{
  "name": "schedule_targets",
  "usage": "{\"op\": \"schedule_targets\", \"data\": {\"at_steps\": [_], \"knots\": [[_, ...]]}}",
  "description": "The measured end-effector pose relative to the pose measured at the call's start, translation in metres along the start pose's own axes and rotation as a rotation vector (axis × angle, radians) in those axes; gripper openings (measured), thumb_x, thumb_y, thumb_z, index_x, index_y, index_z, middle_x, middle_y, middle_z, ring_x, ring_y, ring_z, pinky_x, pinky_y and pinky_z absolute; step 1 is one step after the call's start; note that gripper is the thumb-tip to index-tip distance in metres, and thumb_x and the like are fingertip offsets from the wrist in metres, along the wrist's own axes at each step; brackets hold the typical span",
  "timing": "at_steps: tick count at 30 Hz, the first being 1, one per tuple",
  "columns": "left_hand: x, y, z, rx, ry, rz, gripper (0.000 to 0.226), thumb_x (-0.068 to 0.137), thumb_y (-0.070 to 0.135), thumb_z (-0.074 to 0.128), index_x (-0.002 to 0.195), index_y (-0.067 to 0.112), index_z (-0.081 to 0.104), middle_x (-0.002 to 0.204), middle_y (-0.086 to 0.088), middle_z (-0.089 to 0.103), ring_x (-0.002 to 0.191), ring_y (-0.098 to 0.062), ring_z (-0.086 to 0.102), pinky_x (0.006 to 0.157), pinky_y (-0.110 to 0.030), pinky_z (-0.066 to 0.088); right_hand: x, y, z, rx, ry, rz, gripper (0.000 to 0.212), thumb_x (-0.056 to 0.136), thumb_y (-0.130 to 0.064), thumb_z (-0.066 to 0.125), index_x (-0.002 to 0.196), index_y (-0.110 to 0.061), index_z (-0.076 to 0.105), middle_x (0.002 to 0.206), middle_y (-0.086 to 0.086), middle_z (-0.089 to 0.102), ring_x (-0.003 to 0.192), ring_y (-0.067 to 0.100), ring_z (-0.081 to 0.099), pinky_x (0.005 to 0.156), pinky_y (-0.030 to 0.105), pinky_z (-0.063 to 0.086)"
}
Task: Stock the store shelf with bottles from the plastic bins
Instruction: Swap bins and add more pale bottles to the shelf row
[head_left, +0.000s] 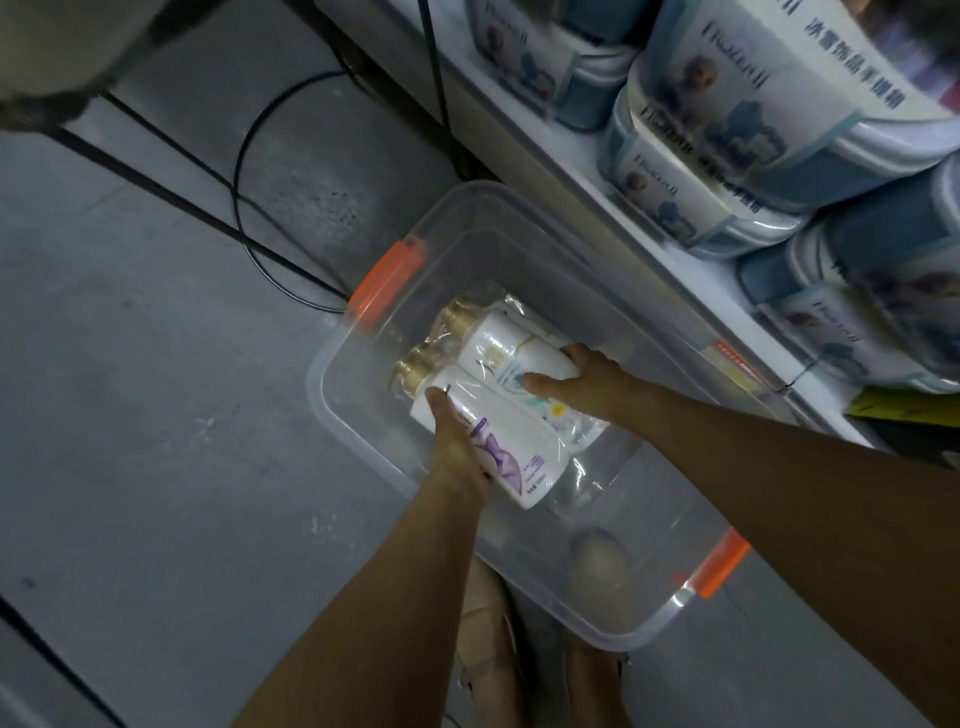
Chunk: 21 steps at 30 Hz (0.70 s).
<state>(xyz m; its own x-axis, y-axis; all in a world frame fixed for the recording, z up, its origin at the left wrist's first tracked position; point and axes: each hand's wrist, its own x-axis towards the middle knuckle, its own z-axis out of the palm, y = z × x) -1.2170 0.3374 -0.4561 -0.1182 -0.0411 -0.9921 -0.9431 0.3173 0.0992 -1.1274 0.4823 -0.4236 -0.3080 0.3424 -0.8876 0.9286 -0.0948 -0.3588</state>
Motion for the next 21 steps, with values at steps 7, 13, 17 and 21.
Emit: {"op": "schedule_targets", "data": {"at_steps": [7,13,17,21], "knots": [[0.018,-0.016,0.001,-0.088,-0.096,0.051,0.126,0.019,0.069,0.093,0.129,0.016,0.064,0.135,-0.012,0.063,0.108,-0.029,0.053,0.099,-0.045,0.042,-0.026,-0.004,-0.028,0.176,-0.019,-0.011,0.084,0.066,-0.042,0.089,0.136,-0.014,0.052,0.125,0.004,0.063,0.096,0.016,0.066,0.082,0.031,0.054],[-0.070,-0.011,-0.004,-0.121,-0.145,0.111,0.088,0.059,0.062,0.087,0.130,0.017,0.058,0.110,-0.007,0.075,0.083,-0.024,0.076,0.076,-0.055,0.060,-0.099,0.006,-0.031,0.363,-0.002,0.025,0.068,0.069,-0.033,0.089,0.125,-0.018,0.054,0.109,0.002,0.069,0.086,0.019,0.071,0.067,0.032,0.058],[-0.122,-0.008,-0.014,-0.051,-0.130,0.163,0.074,0.071,0.059,0.082,0.126,0.016,0.058,0.108,-0.011,0.075,0.095,-0.030,0.074,0.087,-0.060,0.055,-0.149,0.001,-0.038,0.443,-0.017,0.044,0.066,0.070,-0.035,0.087,0.124,-0.021,0.051,0.109,0.001,0.068,0.090,0.020,0.071,0.072,0.036,0.058],[-0.176,0.004,-0.023,-0.012,-0.180,0.205,0.092,0.059,0.074,0.079,0.129,0.018,0.057,0.114,-0.010,0.073,0.100,-0.026,0.073,0.089,-0.055,0.057,-0.200,-0.017,-0.046,0.536,-0.010,0.023,0.068,0.065,-0.035,0.089,0.121,-0.023,0.051,0.106,0.000,0.068,0.089,0.021,0.072,0.070,0.036,0.059]]}}
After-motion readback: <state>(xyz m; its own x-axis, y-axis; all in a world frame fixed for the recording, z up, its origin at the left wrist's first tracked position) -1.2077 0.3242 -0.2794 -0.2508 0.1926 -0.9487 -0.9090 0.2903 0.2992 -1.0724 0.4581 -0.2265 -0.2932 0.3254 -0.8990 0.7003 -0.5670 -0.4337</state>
